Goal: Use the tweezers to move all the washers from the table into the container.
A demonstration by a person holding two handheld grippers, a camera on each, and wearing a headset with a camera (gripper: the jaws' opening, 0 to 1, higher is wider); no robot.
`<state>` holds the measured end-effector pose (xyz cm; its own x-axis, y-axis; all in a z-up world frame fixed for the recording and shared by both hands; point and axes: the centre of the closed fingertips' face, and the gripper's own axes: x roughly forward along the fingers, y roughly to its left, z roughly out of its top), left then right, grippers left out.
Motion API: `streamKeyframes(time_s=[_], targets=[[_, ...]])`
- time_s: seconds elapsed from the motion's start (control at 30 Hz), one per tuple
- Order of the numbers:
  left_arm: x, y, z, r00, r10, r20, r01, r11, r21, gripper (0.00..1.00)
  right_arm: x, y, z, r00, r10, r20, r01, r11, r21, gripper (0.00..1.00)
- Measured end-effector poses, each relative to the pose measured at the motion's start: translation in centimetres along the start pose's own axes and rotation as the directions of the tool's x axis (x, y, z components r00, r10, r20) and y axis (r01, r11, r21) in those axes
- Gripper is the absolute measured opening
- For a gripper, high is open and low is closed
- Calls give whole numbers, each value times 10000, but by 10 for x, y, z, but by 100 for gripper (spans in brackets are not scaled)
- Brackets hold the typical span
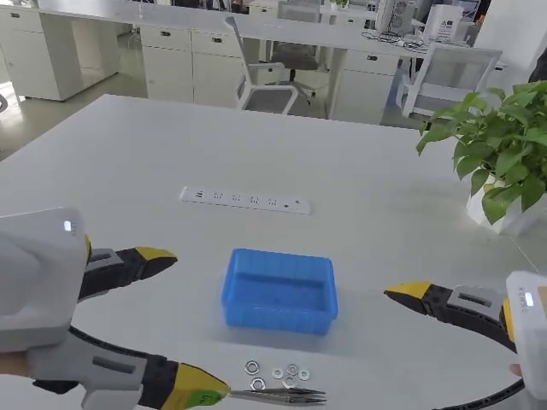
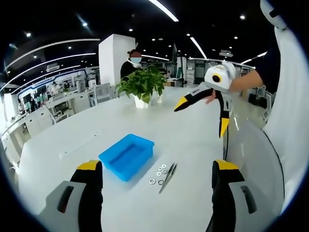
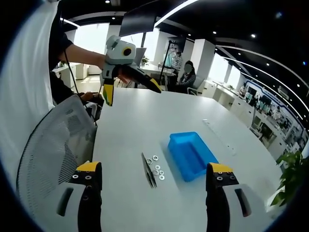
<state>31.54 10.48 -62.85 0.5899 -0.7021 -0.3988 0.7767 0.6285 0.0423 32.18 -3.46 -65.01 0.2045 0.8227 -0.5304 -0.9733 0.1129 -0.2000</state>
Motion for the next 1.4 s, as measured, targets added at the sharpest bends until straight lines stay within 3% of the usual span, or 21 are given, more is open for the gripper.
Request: streamKeyframes(time_s=[0.27, 0.5, 0.57, 0.7, 0.8, 0.93, 1.03, 1.1, 1.17, 1.33, 1.4], targets=[[2, -4, -2, 9999, -106, -127, 109, 9996, 261, 100, 1, 1, -1, 10000, 35, -10, -35, 10000, -21, 90], [10, -6, -14, 9986, -302, -423, 319, 9987, 385, 100, 7, 0, -7, 9997, 182, -161, -182, 9998, -34, 89], [14, -7, -21, 9971, -403, -643, 431, 9981, 437, 100, 11, 2, -10, 9991, 356, -251, -356, 9994, 0, 86], [24, -2, -46, 9877, -200, -1551, 383, 9925, 1161, 100, 23, 5, -20, 9959, 729, -538, -731, 9973, -18, 80], [35, -4, -62, 9822, -401, -1836, 571, 9944, 884, 100, 34, 3, -28, 9932, 893, -744, -897, 9960, -21, 77], [49, -6, -75, 9759, -660, -2082, 869, 9919, 927, 99, 49, 3, -38, 9887, 1180, -920, -1168, 9930, 179, 69], [59, -9, -88, 9626, -891, -2557, 1167, 9886, 950, 94, 61, 5, -51, 9811, 1445, -1285, -1430, 9895, 210, 64], [68, -8, -97, 9587, -935, -2684, 1245, 9871, 1008, 92, 69, 7, -60, 9745, 1637, -1533, -1603, 9865, 345, 62], [75, -11, -106, 9487, -1202, -2926, 1456, 9871, 667, 90, 76, 12, -70, 9633, 1936, -1857, -1888, 9811, 435, 60], [88, -13, -114, 9420, -1311, -3090, 1560, 9861, 572, 72, 93, 17, -83, 9494, 2258, -2183, -2203, 9742, 495, 54], [92, -14, -119, 9360, -1431, -3216, 1713, 9833, 610, 71, 100, 18, -85, 9455, 2396, -2207, -2286, 9707, 746, 51]])
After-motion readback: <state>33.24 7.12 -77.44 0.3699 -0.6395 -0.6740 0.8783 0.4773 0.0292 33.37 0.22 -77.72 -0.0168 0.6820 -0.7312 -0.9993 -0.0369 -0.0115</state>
